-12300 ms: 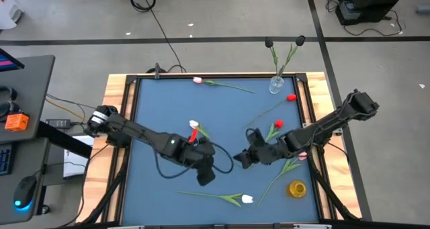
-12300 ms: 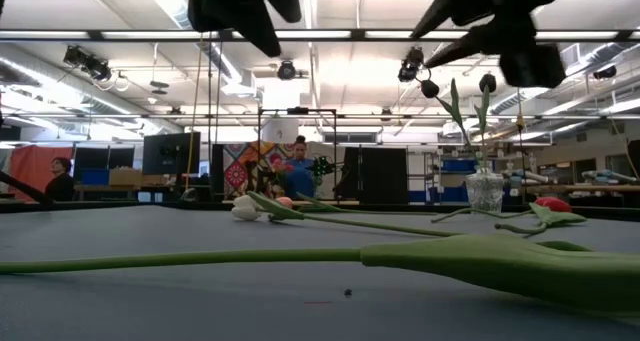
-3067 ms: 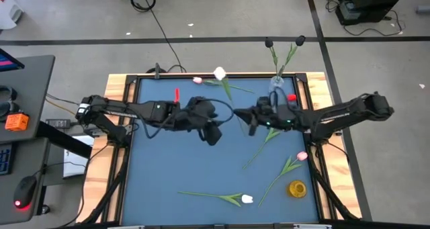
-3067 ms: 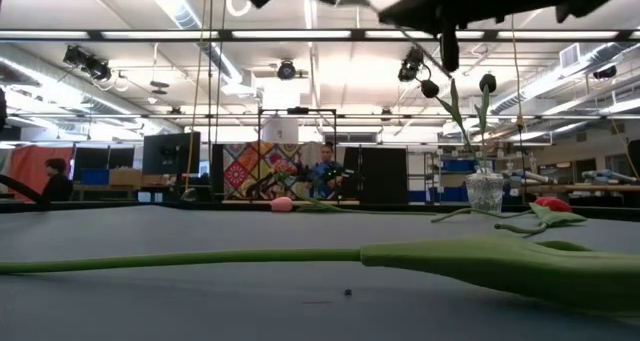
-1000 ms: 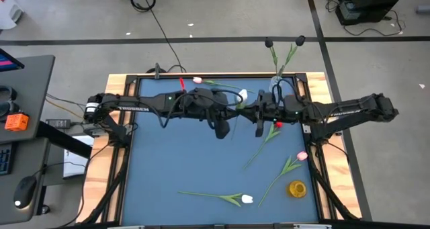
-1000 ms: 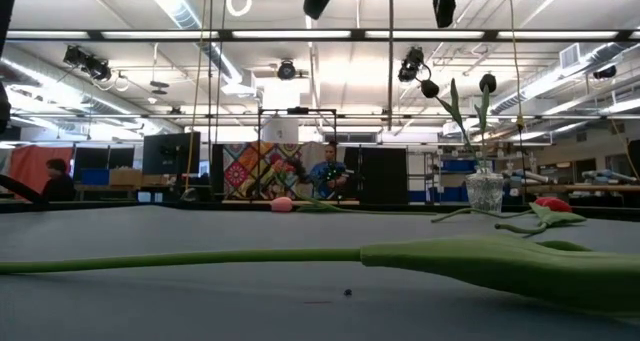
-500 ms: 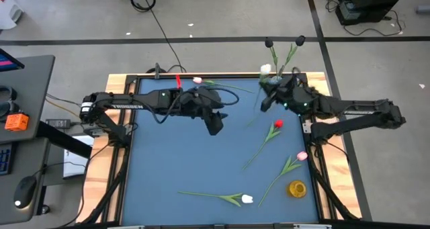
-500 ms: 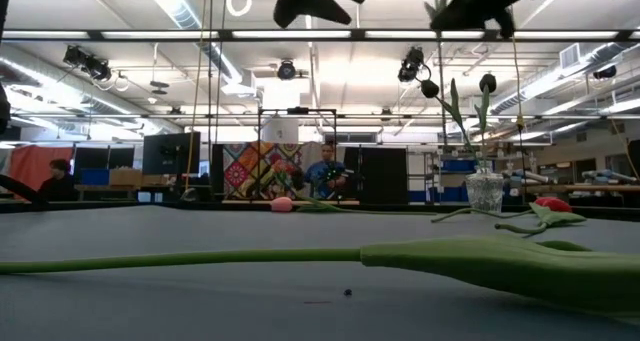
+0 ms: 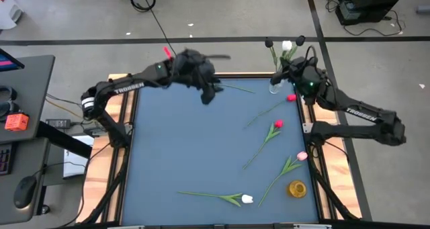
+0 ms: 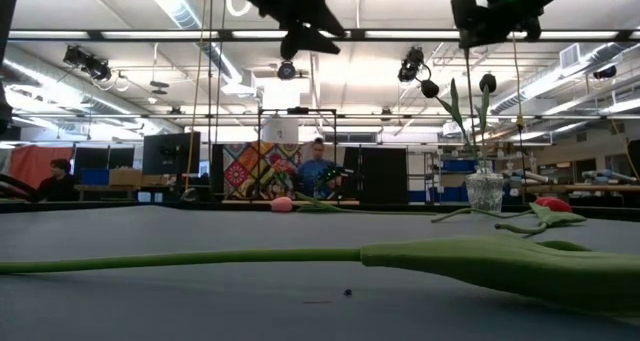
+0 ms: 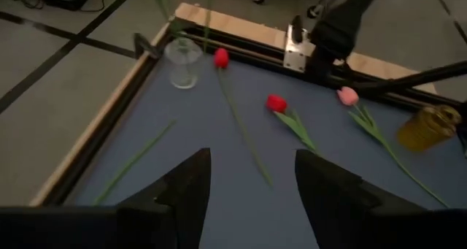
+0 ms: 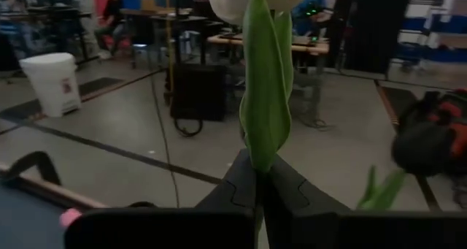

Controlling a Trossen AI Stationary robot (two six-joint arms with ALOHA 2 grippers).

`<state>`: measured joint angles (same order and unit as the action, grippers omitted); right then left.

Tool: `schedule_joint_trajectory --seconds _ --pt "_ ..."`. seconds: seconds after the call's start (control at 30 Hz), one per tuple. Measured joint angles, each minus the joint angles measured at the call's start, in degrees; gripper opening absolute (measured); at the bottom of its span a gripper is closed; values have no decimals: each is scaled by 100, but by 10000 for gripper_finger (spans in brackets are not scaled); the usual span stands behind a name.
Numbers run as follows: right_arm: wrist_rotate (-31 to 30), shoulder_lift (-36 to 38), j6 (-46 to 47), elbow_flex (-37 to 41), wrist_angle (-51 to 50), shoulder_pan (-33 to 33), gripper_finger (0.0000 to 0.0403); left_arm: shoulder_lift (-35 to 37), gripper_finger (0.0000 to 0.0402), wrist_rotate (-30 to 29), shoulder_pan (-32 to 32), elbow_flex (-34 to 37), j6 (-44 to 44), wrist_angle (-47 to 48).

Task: Sort flowers into vase by color
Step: Put the top white flower into the transparent vase

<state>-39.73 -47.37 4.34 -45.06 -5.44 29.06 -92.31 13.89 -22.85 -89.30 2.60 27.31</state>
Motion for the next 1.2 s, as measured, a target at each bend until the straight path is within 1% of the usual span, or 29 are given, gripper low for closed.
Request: schedule_joint_trajectory --seconds 0.2,0.37,0.47,0.57,0.67,0.77,0.93,1.1,1.2 --pt "79 -17 35 0 103 548 12 0 205 526 -608 37 -382 21" --pt "198 -239 4 0 416 920 12 0 205 964 -937 399 -475 -311" --pt "290 -437 86 0 437 1081 12 0 205 1093 -1057 638 -480 -463" --pt "294 -635 56 1 471 1165 12 -4 205 1101 -1148 811 -494 -483" --pt "263 -793 39 7 526 1248 12 -4 205 1187 -1230 837 -578 -481" --pt "215 -794 43 7 701 1306 12 -4 205 1234 -1287 837 -714 -512" --pt "204 -611 195 7 655 1309 12 -4 205 1410 -1502 837 -806 -571" --pt "-79 -543 147 7 605 1335 12 -4 205 1438 -1692 837 -932 -575" --pt "-106 -544 116 4 609 1382 12 -4 205 1629 -1812 837 -948 -626"
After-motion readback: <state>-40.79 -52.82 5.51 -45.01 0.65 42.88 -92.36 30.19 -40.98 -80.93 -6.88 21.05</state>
